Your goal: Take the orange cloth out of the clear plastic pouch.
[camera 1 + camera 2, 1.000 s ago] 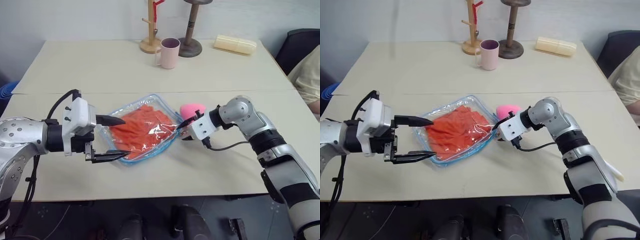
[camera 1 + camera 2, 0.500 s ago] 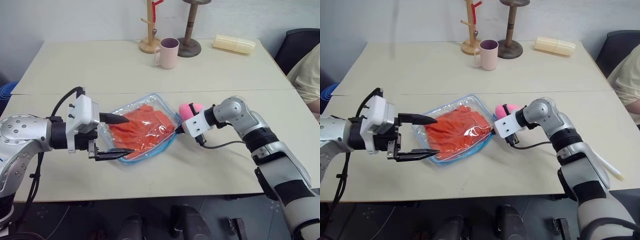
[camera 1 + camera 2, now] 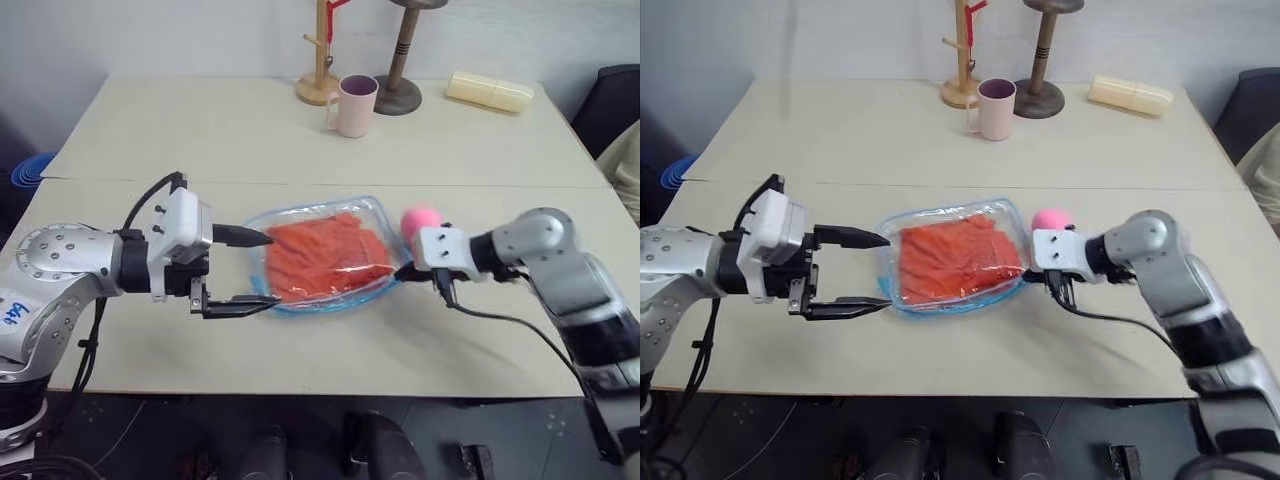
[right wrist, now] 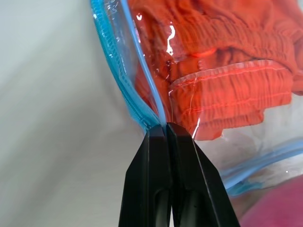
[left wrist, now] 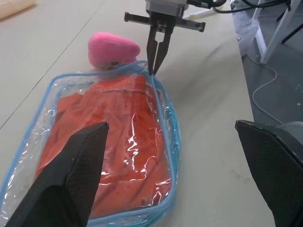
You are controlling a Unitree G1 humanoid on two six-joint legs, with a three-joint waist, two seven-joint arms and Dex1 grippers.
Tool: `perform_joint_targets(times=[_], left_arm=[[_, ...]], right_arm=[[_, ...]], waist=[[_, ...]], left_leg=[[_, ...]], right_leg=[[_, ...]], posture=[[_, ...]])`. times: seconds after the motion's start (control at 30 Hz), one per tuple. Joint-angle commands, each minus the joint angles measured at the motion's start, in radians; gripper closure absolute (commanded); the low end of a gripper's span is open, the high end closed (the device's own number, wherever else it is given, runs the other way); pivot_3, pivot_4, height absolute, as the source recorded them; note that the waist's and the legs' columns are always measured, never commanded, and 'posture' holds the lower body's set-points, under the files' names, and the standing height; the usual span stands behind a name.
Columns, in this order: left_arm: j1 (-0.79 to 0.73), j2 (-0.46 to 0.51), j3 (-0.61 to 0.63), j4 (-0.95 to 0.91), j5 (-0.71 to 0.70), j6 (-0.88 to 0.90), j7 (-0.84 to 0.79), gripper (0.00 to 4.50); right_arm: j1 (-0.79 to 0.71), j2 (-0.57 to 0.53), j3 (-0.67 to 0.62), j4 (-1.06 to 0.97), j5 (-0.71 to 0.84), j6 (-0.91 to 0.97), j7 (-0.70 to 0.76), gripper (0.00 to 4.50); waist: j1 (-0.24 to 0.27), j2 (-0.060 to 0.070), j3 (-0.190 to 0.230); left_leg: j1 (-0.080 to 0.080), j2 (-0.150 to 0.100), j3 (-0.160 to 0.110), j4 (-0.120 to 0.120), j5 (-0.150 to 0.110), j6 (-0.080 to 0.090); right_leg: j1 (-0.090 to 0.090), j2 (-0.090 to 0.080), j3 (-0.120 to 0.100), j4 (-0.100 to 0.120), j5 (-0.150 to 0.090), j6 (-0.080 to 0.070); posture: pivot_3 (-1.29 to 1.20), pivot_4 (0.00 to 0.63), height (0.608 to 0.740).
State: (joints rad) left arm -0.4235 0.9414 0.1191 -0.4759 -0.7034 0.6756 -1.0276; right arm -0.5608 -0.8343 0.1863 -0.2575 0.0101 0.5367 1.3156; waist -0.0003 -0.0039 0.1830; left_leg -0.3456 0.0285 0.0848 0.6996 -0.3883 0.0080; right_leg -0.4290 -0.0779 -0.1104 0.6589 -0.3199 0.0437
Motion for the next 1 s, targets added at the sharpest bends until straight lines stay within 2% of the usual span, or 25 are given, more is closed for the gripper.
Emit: perform_joint_targets(times=[0.03, 0.1, 0.2, 0.43, 0.53, 0.67, 0.8, 0.93, 1.0], left_arm=[[-0.021, -0.016, -0.024, -0.008, -0.001, -0.018, -0.013, 0.0], [-0.031, -0.026, -0.044, -0.006, 0.003, -0.022, -0.024, 0.0], [-0.045, -0.035, -0.066, -0.003, 0.006, -0.024, -0.037, 0.0], [-0.056, -0.035, -0.089, -0.01, 0.002, -0.02, -0.059, 0.0], [-0.046, -0.033, -0.085, -0.021, -0.003, -0.017, -0.059, 0.0], [-0.04, -0.035, -0.084, -0.02, -0.002, -0.02, -0.061, 0.0], [-0.029, -0.034, -0.079, -0.019, -0.003, -0.026, -0.068, 0.0], [-0.012, -0.031, -0.069, -0.019, -0.003, -0.038, -0.08, 0.0], [-0.008, -0.031, -0.068, -0.016, -0.001, -0.046, -0.086, 0.0]], right_arm=[[0.072, -0.005, -0.051, -0.226, 0.075, 0.282, -0.08, 4.48], [0.1, 0.051, -0.052, -0.284, 0.088, 0.398, -0.169, 4.48], [0.122, 0.079, -0.026, -0.31, 0.093, 0.447, -0.242, 4.48], [0.163, 0.067, 0.041, -0.275, 0.053, 0.341, -0.356, 4.48], [0.174, 0.07, 0.033, -0.272, 0.076, 0.342, -0.373, 3.87], [0.186, 0.064, -0.007, -0.309, 0.131, 0.365, -0.368, 2.58], [0.153, 0.04, -0.185, -0.413, 0.298, 0.513, -0.327, 1.3], [0.037, 0.019, -0.426, -0.352, 0.439, 0.717, -0.336, 1.3], [0.013, -0.001, -0.488, -0.272, 0.451, 0.734, -0.362, 1.3]], waist=[[-0.005, 0.0, 0.0], [-0.007, 0.0, 0.0], [-0.007, 0.0, 0.0], [-0.005, 0.0, 0.0], [-0.004, 0.0, 0.0], [-0.004, 0.0, 0.0], [-0.004, 0.0, 0.0], [-0.004, 0.0, 0.0], [-0.002, 0.0, 0.0]], left_leg=[[0.001, 0.0, 0.001, 0.0, 0.0, 0.0], [0.001, 0.0, 0.001, 0.0, 0.0, -0.001], [0.002, 0.0, 0.002, 0.0, 0.001, -0.002], [0.003, 0.0, 0.002, -0.001, 0.001, -0.002], [0.003, 0.0, 0.003, 0.0, 0.001, -0.002], [0.003, 0.0, 0.003, -0.001, 0.001, -0.002], [0.002, 0.0, 0.003, -0.001, 0.001, -0.002], [0.003, 0.0, 0.002, 0.0, 0.001, -0.002], [0.003, 0.0, 0.002, -0.001, 0.001, -0.002]], right_leg=[[0.0, 0.0, 0.001, 0.0, 0.0, 0.0], [0.0, 0.001, 0.001, 0.001, 0.0, 0.0], [0.0, 0.001, 0.002, 0.0, 0.0, 0.0], [0.0, 0.001, 0.002, 0.0, 0.0, 0.0], [0.0, 0.001, 0.002, 0.0, 0.0, 0.0], [0.0, 0.001, 0.002, 0.0, 0.0, 0.0], [0.0, 0.001, 0.002, 0.0, 0.0, 0.0], [0.0, 0.001, 0.003, 0.0, 0.0, 0.0], [0.0, 0.001, 0.002, 0.0, 0.0, 0.0]], posture=[[0.0, 0.15, 0.74], [0.0, 0.15, 0.74], [0.0, 0.15, 0.74], [0.0, 0.15, 0.74], [0.0, 0.15, 0.74], [0.0, 0.15, 0.74], [0.0, 0.15, 0.74], [0.0, 0.15, 0.74], [0.0, 0.15, 0.74]])
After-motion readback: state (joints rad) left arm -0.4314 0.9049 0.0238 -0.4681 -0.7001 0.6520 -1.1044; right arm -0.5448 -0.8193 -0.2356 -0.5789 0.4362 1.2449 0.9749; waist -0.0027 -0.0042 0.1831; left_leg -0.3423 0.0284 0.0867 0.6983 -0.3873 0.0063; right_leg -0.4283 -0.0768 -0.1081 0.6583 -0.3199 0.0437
